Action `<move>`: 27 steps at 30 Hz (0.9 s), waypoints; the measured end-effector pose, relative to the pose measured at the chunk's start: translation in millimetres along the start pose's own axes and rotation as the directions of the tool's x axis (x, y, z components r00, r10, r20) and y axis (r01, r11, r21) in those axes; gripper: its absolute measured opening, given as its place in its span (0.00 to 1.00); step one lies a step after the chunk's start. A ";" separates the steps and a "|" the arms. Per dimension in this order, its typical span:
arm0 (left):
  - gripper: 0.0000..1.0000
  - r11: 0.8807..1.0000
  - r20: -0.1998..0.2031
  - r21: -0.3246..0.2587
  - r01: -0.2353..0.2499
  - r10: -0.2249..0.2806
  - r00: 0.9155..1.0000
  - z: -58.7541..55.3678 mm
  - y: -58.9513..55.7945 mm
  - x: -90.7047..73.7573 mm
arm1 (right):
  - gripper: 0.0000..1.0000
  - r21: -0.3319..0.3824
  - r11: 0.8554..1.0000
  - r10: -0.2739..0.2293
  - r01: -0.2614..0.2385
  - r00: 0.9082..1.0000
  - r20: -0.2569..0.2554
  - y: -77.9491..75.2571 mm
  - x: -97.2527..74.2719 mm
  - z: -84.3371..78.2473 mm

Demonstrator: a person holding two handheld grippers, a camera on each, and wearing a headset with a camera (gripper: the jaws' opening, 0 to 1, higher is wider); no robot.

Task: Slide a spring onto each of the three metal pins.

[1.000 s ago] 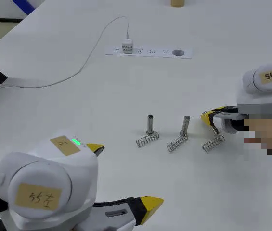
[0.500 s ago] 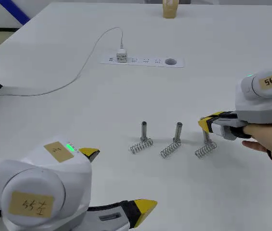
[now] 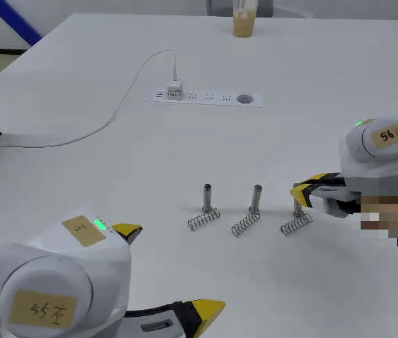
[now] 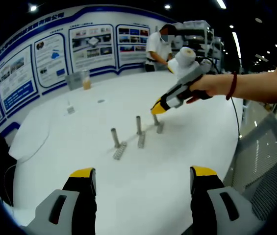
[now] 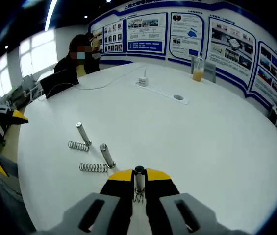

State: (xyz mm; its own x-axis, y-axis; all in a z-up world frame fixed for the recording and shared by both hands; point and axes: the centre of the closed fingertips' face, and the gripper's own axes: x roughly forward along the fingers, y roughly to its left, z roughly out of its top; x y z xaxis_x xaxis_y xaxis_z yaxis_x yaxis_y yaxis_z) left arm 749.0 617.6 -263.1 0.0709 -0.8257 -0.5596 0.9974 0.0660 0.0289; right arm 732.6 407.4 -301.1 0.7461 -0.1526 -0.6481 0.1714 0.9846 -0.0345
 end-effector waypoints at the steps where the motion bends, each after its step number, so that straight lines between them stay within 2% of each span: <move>1: 0.80 1.000 0.000 0.001 0.000 0.000 1.000 0.0 0.1 -0.2 | 0.09 -0.001 1.000 -0.001 0.001 1.000 -0.002 0.2 -0.7 -0.5; 10: 0.80 1.000 0.003 0.004 -0.005 0.005 1.000 0.2 0.2 -1.9 | 0.09 0.002 1.000 -0.011 0.011 1.000 -0.020 -0.2 -6.3 -6.1; 27: 0.79 1.000 0.003 0.013 -0.013 0.013 1.000 -0.1 0.7 -4.7 | 0.09 0.046 0.999 -0.016 0.017 1.000 -0.023 -3.0 -8.9 -9.7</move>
State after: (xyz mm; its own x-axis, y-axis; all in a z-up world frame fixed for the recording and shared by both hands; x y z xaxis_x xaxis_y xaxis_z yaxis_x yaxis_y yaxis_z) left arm 749.4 621.6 -260.5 0.0837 -0.8267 -0.5563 0.9965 0.0690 0.0473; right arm 719.3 406.6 -302.6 0.7283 -0.1667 -0.6647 0.2140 0.9768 -0.0104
